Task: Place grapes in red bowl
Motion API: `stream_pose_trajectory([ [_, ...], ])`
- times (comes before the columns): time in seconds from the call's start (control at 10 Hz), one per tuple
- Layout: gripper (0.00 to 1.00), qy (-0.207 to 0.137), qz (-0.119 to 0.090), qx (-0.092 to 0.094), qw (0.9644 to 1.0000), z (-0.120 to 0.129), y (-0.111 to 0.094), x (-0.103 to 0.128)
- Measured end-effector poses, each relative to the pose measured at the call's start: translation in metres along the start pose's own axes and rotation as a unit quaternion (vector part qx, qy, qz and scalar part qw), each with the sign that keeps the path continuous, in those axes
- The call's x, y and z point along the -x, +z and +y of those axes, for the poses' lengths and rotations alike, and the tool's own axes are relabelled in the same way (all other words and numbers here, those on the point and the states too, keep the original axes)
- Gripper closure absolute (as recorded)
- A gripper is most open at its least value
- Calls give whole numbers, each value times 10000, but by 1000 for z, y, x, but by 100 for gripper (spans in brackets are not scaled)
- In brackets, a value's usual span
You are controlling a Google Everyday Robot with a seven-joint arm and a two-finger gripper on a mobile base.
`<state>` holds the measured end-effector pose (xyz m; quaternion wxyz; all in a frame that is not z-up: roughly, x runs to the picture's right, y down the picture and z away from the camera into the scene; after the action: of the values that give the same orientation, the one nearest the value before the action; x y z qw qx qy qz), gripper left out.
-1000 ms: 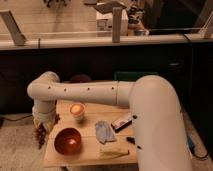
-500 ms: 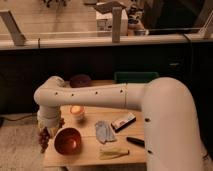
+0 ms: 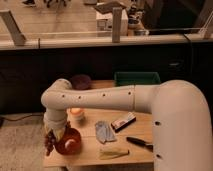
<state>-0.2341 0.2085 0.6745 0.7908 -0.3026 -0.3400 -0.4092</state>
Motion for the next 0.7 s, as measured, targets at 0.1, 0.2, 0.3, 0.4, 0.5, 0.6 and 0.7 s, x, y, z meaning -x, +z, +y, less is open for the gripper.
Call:
stream_pose_trajectory([
  [0.1,100,28,-5,28,10000,3,0,-1],
  [0.2,100,33,-5,40,10000,4,0,0],
  [0.3,100,54,-2,50,10000,6,0,-1],
  [0.4,100,83,-1,55,10000,8,0,-3],
  [0.5,100,109,3,58,9999,9,0,-5],
  [0.6,97,148,11,50,9999,10,0,-5],
  [0.7,91,213,18,26,9998,11,-1,-6],
])
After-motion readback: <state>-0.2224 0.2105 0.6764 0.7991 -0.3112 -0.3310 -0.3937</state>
